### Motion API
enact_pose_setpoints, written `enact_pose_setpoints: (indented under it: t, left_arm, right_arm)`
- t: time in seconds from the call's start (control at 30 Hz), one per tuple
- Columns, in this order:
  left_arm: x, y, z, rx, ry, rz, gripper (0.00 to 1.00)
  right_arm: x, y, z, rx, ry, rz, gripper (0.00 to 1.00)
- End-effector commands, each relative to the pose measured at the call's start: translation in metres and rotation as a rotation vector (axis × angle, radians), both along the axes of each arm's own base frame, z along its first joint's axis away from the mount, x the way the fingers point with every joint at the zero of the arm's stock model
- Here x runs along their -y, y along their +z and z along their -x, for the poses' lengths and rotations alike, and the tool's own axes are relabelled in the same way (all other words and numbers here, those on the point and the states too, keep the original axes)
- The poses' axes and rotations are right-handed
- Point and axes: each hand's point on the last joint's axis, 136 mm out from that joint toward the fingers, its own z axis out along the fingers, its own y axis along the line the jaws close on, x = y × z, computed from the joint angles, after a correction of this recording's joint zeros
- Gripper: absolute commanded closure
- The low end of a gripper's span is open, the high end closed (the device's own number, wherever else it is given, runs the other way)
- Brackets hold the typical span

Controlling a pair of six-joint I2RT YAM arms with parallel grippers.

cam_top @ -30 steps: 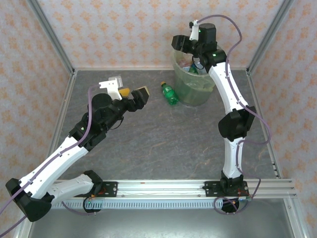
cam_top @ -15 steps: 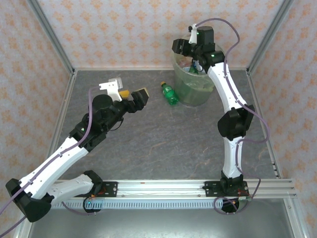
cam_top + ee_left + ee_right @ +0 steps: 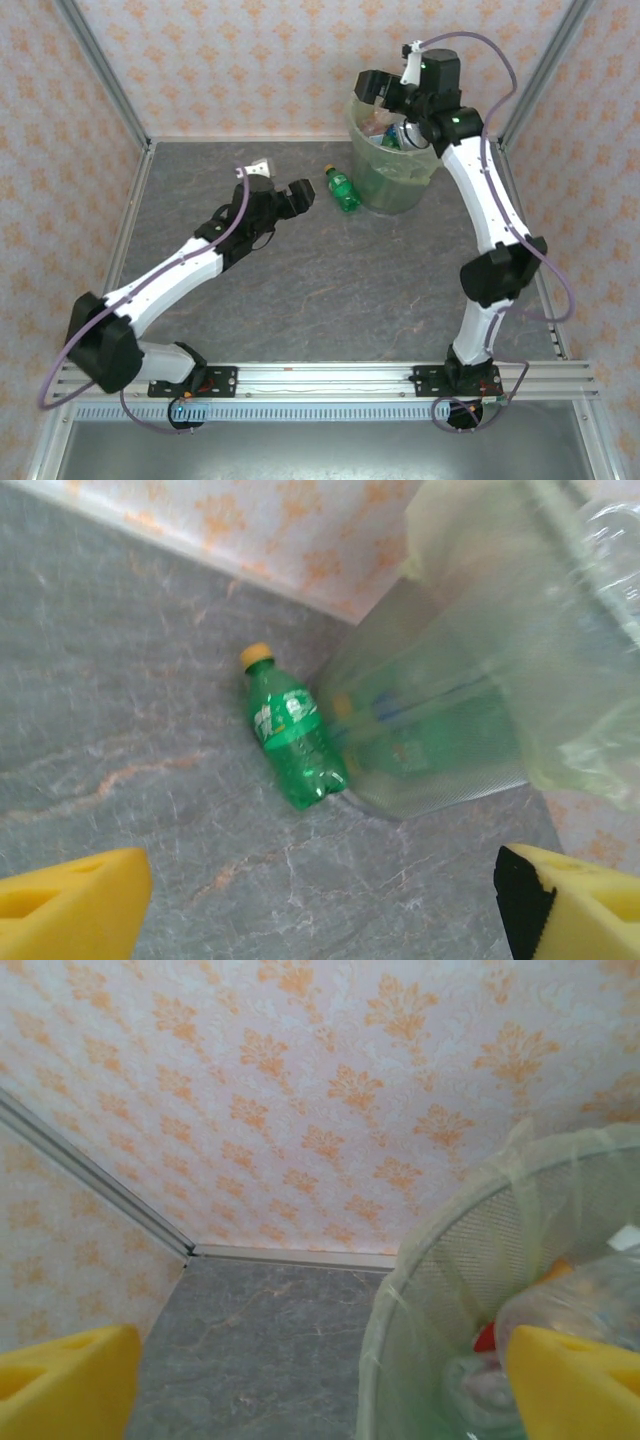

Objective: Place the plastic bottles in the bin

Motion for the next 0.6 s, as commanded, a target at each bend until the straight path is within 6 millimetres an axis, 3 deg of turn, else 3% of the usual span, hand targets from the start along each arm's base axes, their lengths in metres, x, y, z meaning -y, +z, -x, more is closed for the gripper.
enact_pose_setpoints:
  t: [0.0, 0.27, 0.43, 0.47, 0.57]
  left_arm:
    - [0.022, 0.000, -0.019, -0.013, -0.015, 0.115, 0.14]
    - [0.068, -0.060, -0.057, -0.149, -0.072, 0.204, 0.24]
    - [0.092, -0.080, -0.082, -0.185, -0.096, 0.251, 0.26]
    - [0.097, -0.095, -0.087, -0.209, -0.096, 0.249, 0.26]
    - [0.107, -0.110, -0.102, -0.236, -0.092, 0.256, 0.26]
  right_arm:
    - [0.021, 0.037, 0.023, 0.096, -0.076, -0.027, 0.00]
    - [0.062, 0.040, 0.072, 0.116, -0.216, -0.044, 0.00]
    - [0.082, 0.039, 0.097, 0.123, -0.277, -0.023, 0.00]
    - [0.085, 0.040, 0.101, 0.126, -0.288, -0.022, 0.00]
    - [0.092, 0.043, 0.111, 0.137, -0.307, -0.017, 0.00]
